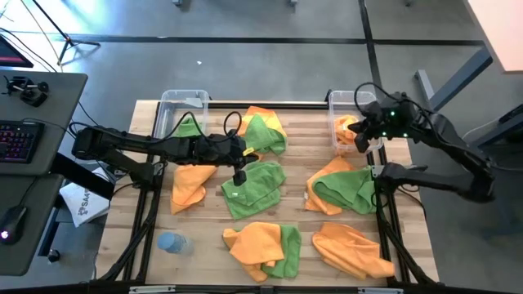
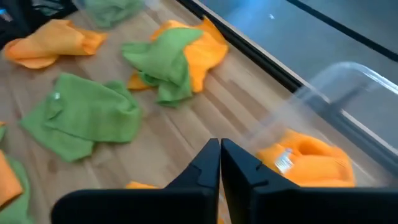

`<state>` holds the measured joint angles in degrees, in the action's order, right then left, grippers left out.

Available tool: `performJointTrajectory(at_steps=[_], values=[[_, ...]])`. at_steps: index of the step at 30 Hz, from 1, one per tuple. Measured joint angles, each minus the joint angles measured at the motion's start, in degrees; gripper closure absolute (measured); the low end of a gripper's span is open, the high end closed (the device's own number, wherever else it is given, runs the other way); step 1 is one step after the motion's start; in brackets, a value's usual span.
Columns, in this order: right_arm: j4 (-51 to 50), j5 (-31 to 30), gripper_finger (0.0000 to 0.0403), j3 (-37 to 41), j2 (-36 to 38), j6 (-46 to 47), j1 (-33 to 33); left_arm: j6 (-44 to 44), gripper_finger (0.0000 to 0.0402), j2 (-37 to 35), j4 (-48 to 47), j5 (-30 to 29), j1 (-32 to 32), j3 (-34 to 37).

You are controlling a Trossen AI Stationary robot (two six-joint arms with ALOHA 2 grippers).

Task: Sort microfiber towel by color & place in baskets
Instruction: Put the green microfiber towel into the left transparent bin

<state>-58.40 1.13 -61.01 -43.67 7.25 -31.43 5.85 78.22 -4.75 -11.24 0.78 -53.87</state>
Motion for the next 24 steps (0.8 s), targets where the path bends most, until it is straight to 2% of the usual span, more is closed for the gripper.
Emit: performJointTrajectory(at_steps=[6, 11, 14, 17, 20, 24], values=[[3.0, -7.2, 0.0398, 0.0, -2.0, 3.0, 7.7, -0.4, 0.0334, 0.0, 0.6, -7.0, 0.0, 0.0], [6.3, -8.1, 0.04, 0.0, -4.0, 2.9, 10.1, -4.3, 0.0303, 0.0, 6.4, -11.9, 0.0, 0.0], [7.2, -8.1, 0.0401, 0.0, -5.1, 2.8, 10.3, -1.2, 0.0301, 0.0, 11.1, -13.1, 0.3, 0.0], [7.3, -8.1, 0.0402, 0.0, -6.4, 2.9, 10.3, 1.3, 0.0305, -0.1, 10.3, -11.0, 2.6, -0.5], [7.3, -8.1, 0.0402, 0.0, -7.4, 3.0, 10.3, 6.6, 0.0311, 1.1, 2.6, -7.7, 7.0, -4.1], [7.6, -8.1, 0.0402, 0.0, -8.5, 3.0, 10.3, 10.7, 0.0318, 5.9, -10.1, -0.4, 13.4, -12.3]])
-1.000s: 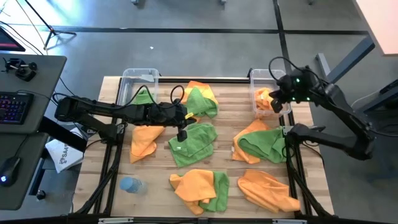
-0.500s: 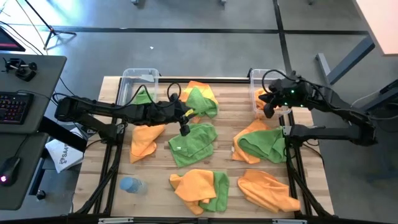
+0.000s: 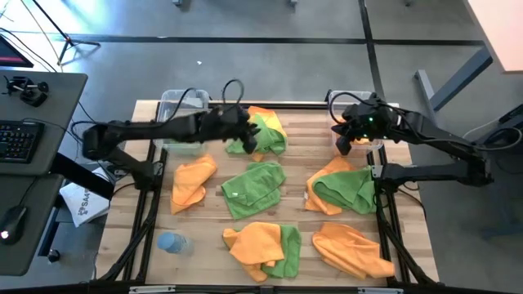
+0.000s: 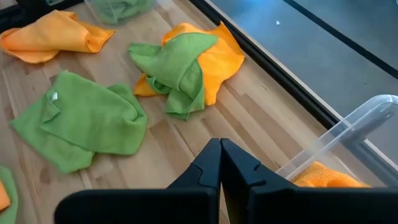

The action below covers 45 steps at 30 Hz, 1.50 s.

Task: Sort microfiber towel by color & place in baskets
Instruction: Put the green microfiber towel into the left transparent bin

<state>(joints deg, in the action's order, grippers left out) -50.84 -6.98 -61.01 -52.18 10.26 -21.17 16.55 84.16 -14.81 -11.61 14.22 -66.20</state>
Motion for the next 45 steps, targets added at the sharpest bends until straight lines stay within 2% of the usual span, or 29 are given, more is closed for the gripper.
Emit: performJointTrajectory(at_steps=[5, 9, 14, 19, 26, 29, 31, 34, 36, 39, 41, 45], values=[[0.2, -0.4, 0.0402, 0.0, -0.5, 0.2, 0.0, 1.8, 0.0323, 10.4, -12.9, 9.6, 5.8, -10.5], [0.2, -0.4, 0.0402, 0.0, -0.4, 0.5, 0.0, -7.4, 0.0323, 18.1, -19.7, 14.4, 7.0, -16.9], [0.3, -0.5, 0.0402, 0.0, -0.4, 1.5, 0.0, -28.0, 0.0324, 24.5, -25.8, 13.4, 5.7, -23.0], [0.6, -1.0, 0.0402, 0.0, -0.4, 1.8, 0.0, -47.9, 0.0324, 28.6, -26.3, 11.5, 4.6, -26.2], [0.5, -1.4, 0.0402, 0.0, -0.4, 1.9, 0.0, -62.3, 0.0324, 33.2, -25.1, 3.1, 4.7, -27.7], [0.5, -1.4, 0.0402, 0.0, -0.4, 1.9, 0.0, -61.4, 0.0324, 34.6, -25.1, -1.2, 5.0, -27.7], [0.5, -1.4, 0.0402, 0.0, -0.4, 1.9, 0.0, -55.9, 0.0324, 34.9, -25.8, -3.5, 5.3, -27.7], [0.5, -1.4, 0.0402, 0.0, -0.4, 2.7, 0.0, -45.2, 0.0324, 34.4, -28.5, -3.7, 5.5, -27.8], [0.5, -1.5, 0.0402, 0.0, -0.4, 2.8, 0.0, -38.9, 0.0324, 33.8, -31.5, -2.2, 5.5, -27.8], [0.5, -1.5, 0.0402, 0.0, -0.4, 2.8, 0.0, -34.2, 0.0325, 33.2, -34.1, 5.0, 5.0, -27.8], [0.5, -1.6, 0.0402, 0.0, -0.4, 2.8, 0.0, -34.5, 0.033, 33.2, -34.0, 9.2, 4.0, -27.8], [0.5, -1.6, 0.0402, 0.0, -0.4, 2.6, 0.0, -39.6, 0.0351, 33.2, -31.7, 9.5, 2.1, -26.1]])
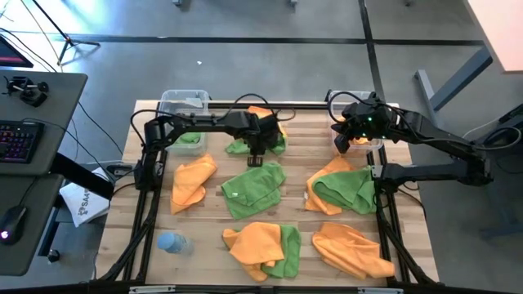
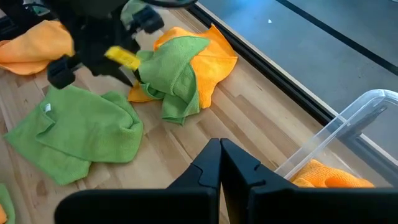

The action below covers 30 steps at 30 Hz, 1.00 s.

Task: Sort microfiber towel by color & place in baskets
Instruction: Put the green microfiber towel into the left transparent bin

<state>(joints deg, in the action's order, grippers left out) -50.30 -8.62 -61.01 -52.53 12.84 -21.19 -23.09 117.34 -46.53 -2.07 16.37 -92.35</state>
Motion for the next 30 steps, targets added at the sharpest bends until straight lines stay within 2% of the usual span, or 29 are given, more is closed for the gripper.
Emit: performJointTrajectory(at_steps=[7, 19, 26, 30], values=[[0.0, 0.0, 0.0402, 0.0, 0.0, -0.2, 0.0, -1.6, 0.0374, 0.1, 5.1, -1.6, 0.2, 2.3], [0.0, 0.0, 0.0402, 0.0, 0.0, 0.2, 0.1, -1.0, 0.0376, 2.4, 4.0, 0.3, 0.6, 2.5], [0.0, 0.0, 0.0402, 0.0, 0.0, 0.2, 0.9, 1.2, 0.0376, 4.8, 3.7, -2.6, -0.1, 2.5], [0.0, 0.0, 0.0402, 0.0, 0.0, 0.5, 1.1, 2.7, 0.0376, 4.6, 2.7, -0.6, -0.2, 2.5]])
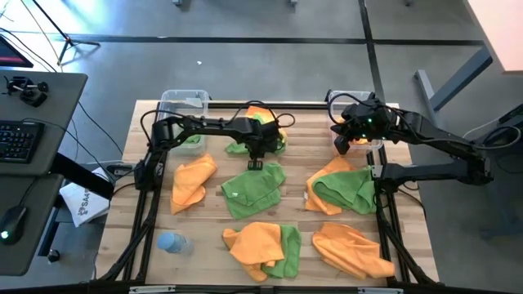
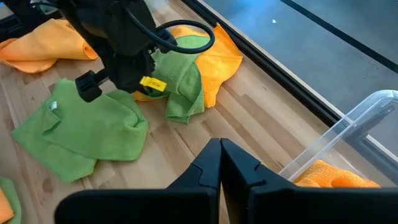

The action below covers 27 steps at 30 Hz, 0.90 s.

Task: Sort microfiber towel by color & place in baskets
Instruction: Put the green microfiber towel into the left transparent bin

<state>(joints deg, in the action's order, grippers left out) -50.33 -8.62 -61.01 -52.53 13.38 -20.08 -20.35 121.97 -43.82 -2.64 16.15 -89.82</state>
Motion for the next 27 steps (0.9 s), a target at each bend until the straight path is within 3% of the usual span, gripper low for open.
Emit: performJointTrajectory(at_steps=[16, 27], values=[[0.0, 0.0, 0.0402, 0.0, 0.0, 0.1, 0.0, 2.9, 0.0371, -1.0, 1.8, 0.0, -0.9, 0.0], [0.0, 0.0, 0.0402, 0.0, 0.0, 0.1, 0.0, 1.7, 0.0297, -1.0, 3.6, 0.0, -1.2, -0.1]])
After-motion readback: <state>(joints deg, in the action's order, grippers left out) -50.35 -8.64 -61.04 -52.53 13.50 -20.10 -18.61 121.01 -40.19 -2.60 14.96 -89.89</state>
